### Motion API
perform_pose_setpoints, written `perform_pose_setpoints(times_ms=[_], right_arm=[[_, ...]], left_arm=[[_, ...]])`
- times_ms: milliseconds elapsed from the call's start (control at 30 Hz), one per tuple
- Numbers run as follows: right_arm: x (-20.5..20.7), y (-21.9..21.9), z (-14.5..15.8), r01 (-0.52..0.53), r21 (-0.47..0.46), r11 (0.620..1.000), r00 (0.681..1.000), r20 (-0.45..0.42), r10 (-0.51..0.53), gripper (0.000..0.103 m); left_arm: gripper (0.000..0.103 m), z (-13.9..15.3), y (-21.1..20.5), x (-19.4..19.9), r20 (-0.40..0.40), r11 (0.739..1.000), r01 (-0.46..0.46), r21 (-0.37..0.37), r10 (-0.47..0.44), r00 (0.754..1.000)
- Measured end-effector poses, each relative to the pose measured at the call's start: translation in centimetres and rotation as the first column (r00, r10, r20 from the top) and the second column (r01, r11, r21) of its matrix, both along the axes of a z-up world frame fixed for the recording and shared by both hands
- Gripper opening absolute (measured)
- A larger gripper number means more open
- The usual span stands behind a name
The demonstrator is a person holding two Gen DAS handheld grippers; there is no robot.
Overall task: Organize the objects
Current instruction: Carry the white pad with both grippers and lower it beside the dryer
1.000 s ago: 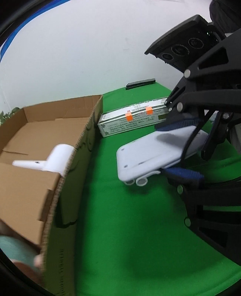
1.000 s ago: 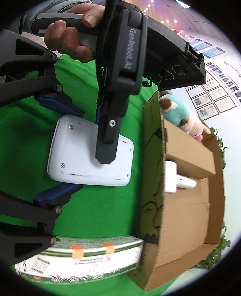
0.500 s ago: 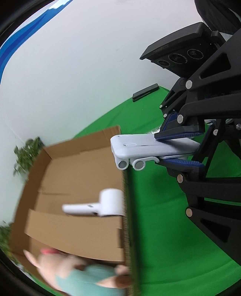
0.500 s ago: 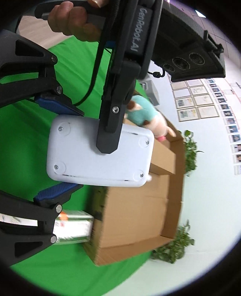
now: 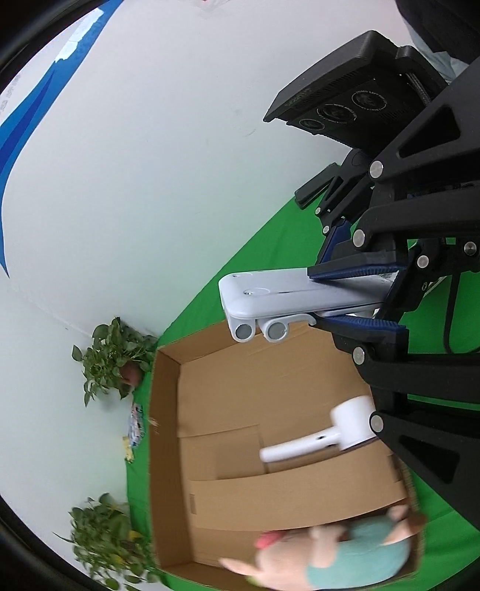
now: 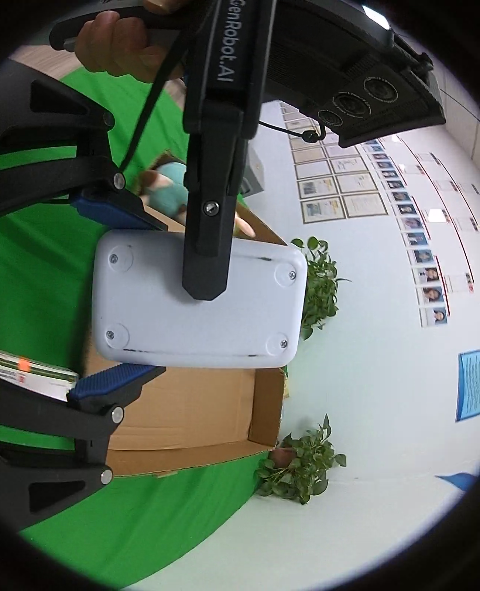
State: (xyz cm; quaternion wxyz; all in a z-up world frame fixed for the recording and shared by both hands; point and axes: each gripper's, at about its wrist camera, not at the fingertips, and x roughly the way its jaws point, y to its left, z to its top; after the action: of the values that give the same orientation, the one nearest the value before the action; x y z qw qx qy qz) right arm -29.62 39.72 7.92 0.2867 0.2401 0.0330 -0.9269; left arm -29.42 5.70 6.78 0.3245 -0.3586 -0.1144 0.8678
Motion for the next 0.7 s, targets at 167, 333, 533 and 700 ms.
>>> perform_pose_setpoints(times_ms=[167, 333, 533, 700], right_arm=[[-2.7, 0.5, 0.6, 0.014, -0.036, 0.999, 0.999, 0.043, -0.013, 0.065], [-5.2, 0.6, 0.3, 0.019, -0.062, 0.998, 0.994, 0.110, -0.012, 0.065], [-7.6, 0.1, -0.8, 0.018, -0.063, 0.998, 0.984, 0.180, -0.006, 0.065], [-9.8, 0.1, -3.3, 0.015, -0.076, 0.997, 0.950, 0.311, 0.009, 0.065]], left_arm=[[0.016, 1.4, 0.3, -2.4, 0.003, 1.000, 0.008, -0.028, -0.008, 1.000], [0.016, 0.5, 0.5, -6.2, 0.050, 0.999, 0.009, -0.038, -0.008, 0.999], [0.016, -1.8, 0.2, -9.8, 0.113, 0.999, 0.006, -0.040, -0.001, 0.994], [0.016, -5.8, 0.2, -12.7, 0.205, 0.999, 0.005, -0.049, 0.006, 0.979]])
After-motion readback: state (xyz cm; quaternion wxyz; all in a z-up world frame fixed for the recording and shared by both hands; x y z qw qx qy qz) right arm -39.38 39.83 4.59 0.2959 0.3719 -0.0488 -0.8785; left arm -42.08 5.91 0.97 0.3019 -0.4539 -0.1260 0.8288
